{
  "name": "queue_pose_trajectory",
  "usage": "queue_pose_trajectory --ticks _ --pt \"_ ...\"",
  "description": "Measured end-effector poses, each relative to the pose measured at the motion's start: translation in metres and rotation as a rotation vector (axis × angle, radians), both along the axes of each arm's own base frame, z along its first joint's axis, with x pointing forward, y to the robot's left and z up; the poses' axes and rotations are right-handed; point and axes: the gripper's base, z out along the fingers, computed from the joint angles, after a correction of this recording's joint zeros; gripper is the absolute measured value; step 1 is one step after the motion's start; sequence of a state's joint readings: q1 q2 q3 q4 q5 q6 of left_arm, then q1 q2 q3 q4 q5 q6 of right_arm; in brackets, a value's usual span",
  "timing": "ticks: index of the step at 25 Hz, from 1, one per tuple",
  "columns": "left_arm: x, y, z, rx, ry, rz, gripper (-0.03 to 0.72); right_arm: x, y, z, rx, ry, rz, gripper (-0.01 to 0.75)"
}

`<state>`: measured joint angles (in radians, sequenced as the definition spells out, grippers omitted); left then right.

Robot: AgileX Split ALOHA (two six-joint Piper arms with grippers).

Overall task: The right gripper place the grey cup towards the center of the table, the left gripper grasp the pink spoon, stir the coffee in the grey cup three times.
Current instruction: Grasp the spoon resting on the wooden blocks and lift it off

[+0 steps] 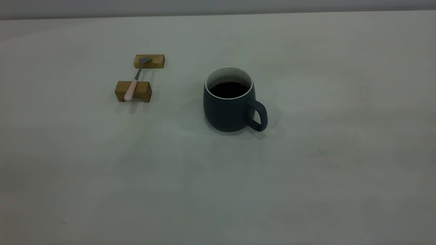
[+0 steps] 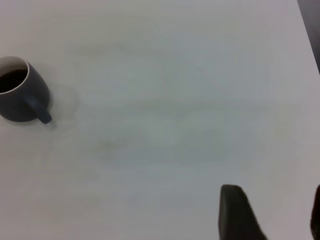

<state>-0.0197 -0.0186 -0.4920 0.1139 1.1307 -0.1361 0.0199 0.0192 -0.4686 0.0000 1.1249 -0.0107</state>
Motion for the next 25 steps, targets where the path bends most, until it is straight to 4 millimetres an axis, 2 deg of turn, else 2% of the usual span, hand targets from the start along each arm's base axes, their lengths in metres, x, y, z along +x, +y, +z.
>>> queue_pose_trajectory --ticks 7,10,14,17,20,25 --pt "0.001 0.0 0.002 0.005 0.009 0.002 0.411 0.0 0.0 0.0 0.0 0.0 0.0 0.288" --pt "0.014 0.001 0.016 0.014 0.059 0.005 0.428 0.0 0.0 0.0 0.0 0.0 0.0 0.251" --pt "0.056 0.0 0.042 0.022 0.17 -0.003 0.508 0.0 0.0 0.0 -0.001 0.0 0.001 0.228" --pt "0.101 -0.002 0.049 0.024 0.248 -0.015 0.602 0.0 0.0 0.0 -0.001 0.001 0.001 0.227" --pt "0.149 -0.004 0.045 0.008 0.324 -0.025 0.655 0.0 0.0 0.0 -0.001 0.001 0.001 0.228" --pt "0.217 -0.01 0.024 -0.032 0.39 -0.043 0.666 0.0 0.0 0.0 0.0 0.002 0.0 0.231"
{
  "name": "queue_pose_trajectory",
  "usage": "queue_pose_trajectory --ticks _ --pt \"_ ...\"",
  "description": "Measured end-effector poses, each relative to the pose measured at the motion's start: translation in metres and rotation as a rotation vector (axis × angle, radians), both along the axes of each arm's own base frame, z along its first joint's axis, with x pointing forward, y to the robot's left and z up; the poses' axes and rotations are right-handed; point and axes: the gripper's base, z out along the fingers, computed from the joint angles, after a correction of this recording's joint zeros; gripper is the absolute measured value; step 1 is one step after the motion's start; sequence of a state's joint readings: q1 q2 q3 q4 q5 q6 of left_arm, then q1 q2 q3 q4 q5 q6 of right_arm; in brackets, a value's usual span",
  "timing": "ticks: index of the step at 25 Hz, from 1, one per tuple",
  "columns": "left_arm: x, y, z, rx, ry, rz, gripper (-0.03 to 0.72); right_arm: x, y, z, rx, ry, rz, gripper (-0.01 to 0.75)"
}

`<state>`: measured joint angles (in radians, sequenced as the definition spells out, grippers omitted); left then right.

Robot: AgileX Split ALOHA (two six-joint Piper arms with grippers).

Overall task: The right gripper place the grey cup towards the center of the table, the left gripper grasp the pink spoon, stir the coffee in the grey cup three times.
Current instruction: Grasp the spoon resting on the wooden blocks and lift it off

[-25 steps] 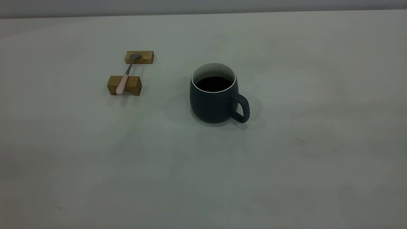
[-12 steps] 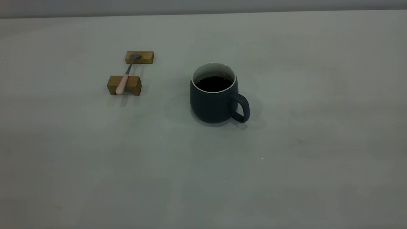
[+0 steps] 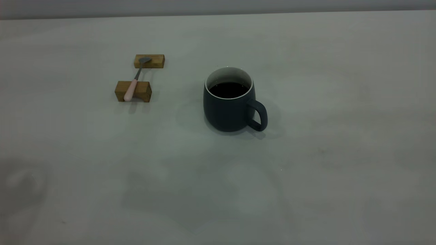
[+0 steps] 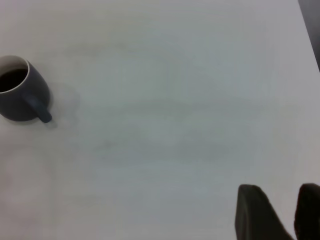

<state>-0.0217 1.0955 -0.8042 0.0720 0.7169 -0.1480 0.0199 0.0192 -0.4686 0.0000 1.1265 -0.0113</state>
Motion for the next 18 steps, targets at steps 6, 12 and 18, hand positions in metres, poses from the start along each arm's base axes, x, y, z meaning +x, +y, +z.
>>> queue_pose_trajectory --ticks 6,12,18 --pt "0.075 -0.027 -0.04 -0.008 0.103 -0.08 0.666 0.0 0.0 0.0 0.0 0.001 0.0 0.238" --pt "0.129 -0.065 -0.094 -0.009 0.186 -0.151 0.665 0.0 0.0 0.0 -0.001 0.001 0.001 0.238" --pt "0.162 -0.092 -0.15 -0.014 0.249 -0.171 0.662 0.0 0.0 0.0 0.004 0.001 0.003 0.238"
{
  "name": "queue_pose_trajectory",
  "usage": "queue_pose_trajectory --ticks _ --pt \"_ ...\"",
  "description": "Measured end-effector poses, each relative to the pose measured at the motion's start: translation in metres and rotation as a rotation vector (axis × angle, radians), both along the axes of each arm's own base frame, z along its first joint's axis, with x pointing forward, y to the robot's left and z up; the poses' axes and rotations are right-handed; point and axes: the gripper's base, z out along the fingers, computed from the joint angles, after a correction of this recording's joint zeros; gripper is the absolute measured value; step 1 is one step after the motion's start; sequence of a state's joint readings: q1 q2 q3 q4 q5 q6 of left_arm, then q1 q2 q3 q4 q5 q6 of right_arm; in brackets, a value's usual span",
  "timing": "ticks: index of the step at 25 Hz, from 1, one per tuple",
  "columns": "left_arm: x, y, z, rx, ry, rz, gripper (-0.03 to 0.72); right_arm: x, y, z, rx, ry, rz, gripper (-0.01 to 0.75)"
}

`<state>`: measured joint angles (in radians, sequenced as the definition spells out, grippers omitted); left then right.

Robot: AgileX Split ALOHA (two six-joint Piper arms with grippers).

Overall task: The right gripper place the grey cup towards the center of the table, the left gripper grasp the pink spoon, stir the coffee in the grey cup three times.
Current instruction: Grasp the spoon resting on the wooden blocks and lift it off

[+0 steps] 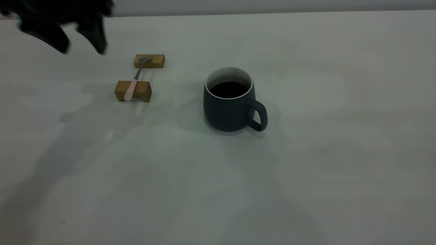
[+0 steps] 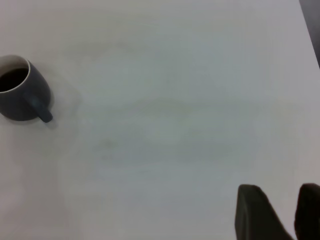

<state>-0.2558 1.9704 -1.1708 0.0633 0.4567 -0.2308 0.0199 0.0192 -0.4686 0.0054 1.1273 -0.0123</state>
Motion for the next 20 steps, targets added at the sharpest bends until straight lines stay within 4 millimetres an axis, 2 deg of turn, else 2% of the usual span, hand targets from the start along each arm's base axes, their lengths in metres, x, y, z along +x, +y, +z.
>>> queue_pose_trajectory --ticks 6,14,18,20 --pt "0.016 -0.016 -0.05 0.016 0.083 -0.016 0.653 0.0 0.0 0.0 0.001 0.0 -0.001 0.238" --pt "0.03 -0.022 -0.09 0.022 0.131 -0.012 0.636 0.0 0.0 0.0 0.001 0.0 -0.001 0.238" --pt "0.034 -0.024 -0.102 0.019 0.143 -0.006 0.554 0.0 0.0 0.0 0.0 0.0 0.0 0.238" --pt "0.035 -0.024 -0.104 0.016 0.134 -0.006 0.46 0.0 0.0 0.0 0.0 0.0 0.0 0.238"
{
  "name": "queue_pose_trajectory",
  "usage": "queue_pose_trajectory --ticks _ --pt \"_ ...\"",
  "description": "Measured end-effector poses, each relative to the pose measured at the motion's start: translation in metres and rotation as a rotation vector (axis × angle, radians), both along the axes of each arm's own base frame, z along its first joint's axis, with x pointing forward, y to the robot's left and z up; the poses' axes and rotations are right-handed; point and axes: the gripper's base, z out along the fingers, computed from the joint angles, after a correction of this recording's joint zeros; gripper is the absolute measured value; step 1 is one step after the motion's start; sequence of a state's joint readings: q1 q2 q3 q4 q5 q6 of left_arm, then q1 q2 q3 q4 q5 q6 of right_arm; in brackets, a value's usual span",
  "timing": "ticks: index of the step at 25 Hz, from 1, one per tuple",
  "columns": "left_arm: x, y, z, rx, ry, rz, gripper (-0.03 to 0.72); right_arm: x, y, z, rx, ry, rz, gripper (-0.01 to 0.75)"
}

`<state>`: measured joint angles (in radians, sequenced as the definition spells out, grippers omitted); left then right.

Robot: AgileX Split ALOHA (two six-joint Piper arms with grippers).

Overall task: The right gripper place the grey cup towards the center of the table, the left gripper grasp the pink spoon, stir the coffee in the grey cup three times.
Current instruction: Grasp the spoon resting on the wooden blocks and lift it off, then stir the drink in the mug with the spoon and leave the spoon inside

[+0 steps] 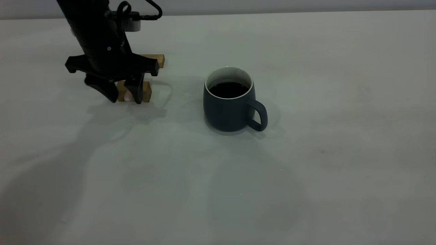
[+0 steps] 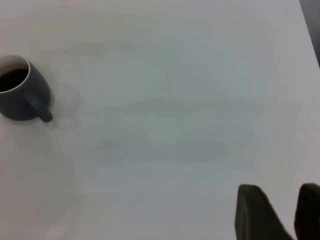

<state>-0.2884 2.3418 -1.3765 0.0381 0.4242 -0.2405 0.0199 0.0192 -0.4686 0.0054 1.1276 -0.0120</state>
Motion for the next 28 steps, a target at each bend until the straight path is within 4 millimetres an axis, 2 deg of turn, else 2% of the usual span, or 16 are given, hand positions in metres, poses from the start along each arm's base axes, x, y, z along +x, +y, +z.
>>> queue_pose_trajectory --ticks 1,4,5,9,11,13,15,19,22,25,28 --pt "0.0 0.0 0.0 -0.001 -0.004 0.0 0.41 0.0 0.0 0.0 0.0 0.0 0.0 0.238" --pt "0.002 -0.001 0.0 -0.009 -0.023 0.01 0.198 0.0 0.0 0.0 0.0 0.0 0.0 0.238" --pt "0.003 -0.001 0.0 -0.012 -0.027 0.018 0.165 0.0 0.0 0.0 0.0 0.0 0.0 0.238" --pt "0.007 -0.001 0.006 -0.008 -0.003 0.066 0.166 0.0 0.0 0.0 0.0 0.0 0.0 0.238" --pt "0.012 -0.001 0.016 0.002 0.034 0.106 0.166 0.0 0.0 0.0 0.0 0.0 0.0 0.238" --pt "0.018 -0.003 0.034 0.008 0.081 0.172 0.166 0.0 0.0 0.0 0.0 0.0 0.0 0.238" --pt "0.027 -0.009 0.063 -0.024 0.107 0.281 0.166 0.0 0.0 0.0 0.001 0.0 0.0 0.238" --pt "0.029 -0.027 0.129 -0.183 0.268 0.658 0.166 0.0 0.0 0.0 0.001 0.0 0.0 0.238" --pt "0.034 -0.048 0.167 -0.389 0.394 0.945 0.166 0.0 0.0 0.0 0.001 0.0 0.0 0.238" --pt "0.037 -0.066 0.191 -0.58 0.559 1.165 0.166 0.0 0.0 0.0 0.001 0.0 0.0 0.238" --pt "0.037 -0.077 0.202 -0.686 0.723 1.283 0.166 0.0 0.0 0.0 0.001 0.0 0.0 0.238"
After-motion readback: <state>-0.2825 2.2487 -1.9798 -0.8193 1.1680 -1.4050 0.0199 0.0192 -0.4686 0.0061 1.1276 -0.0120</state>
